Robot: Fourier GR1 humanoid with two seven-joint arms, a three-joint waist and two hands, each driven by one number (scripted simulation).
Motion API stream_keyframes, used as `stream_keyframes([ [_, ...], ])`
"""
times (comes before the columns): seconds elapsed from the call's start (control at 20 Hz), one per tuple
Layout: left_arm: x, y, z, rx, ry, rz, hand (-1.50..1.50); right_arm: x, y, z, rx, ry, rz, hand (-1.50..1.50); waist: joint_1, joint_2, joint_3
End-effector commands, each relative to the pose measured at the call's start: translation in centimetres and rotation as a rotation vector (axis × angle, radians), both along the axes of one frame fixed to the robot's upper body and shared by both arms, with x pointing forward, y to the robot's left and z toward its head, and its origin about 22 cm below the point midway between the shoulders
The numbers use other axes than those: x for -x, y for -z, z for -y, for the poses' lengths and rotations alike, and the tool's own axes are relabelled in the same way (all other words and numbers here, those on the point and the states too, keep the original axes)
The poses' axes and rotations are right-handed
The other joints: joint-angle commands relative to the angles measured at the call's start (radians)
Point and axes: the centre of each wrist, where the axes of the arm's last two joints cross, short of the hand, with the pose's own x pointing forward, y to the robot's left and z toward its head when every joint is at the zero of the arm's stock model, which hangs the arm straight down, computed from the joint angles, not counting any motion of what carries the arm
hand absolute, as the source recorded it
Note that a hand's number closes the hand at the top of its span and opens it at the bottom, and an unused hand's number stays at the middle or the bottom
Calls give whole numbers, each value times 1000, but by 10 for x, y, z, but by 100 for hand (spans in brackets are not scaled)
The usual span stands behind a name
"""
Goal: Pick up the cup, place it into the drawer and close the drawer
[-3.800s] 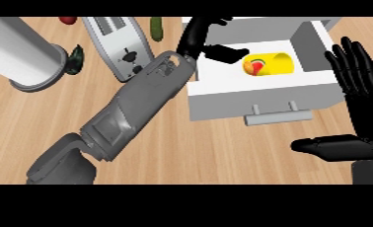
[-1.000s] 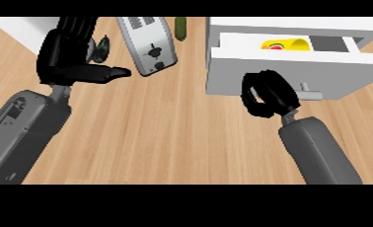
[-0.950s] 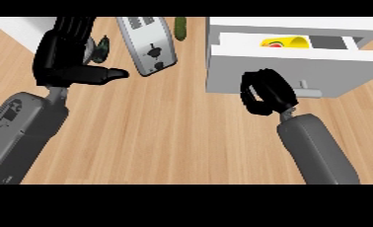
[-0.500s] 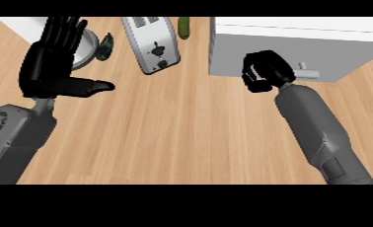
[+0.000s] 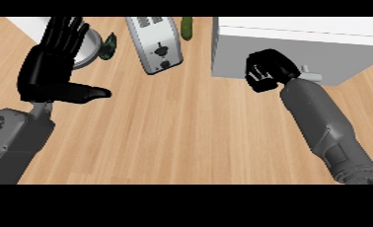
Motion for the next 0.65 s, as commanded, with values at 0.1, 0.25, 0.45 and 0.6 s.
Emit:
stream_keyframes([
  [0.1, 0, 3, -2, 4, 31, 12, -150, -19, -35, 27, -48, 168, 16, 150, 33, 48, 11],
  [0.25, 6, 16, 10, 21, 57, -18, -150, -17, -31, 27, -66, 173, 29, 150, 37, 45, 11],
  [0.45, 2, 11, 6, 25, 51, 3, -150, -12, -29, 49, -82, 172, 38, 150, 34, 54, 12],
  [0.6, 5, 19, 7, 22, 62, -18, -150, -20, -42, 39, -113, 184, 54, 150, 39, 47, 10],
])
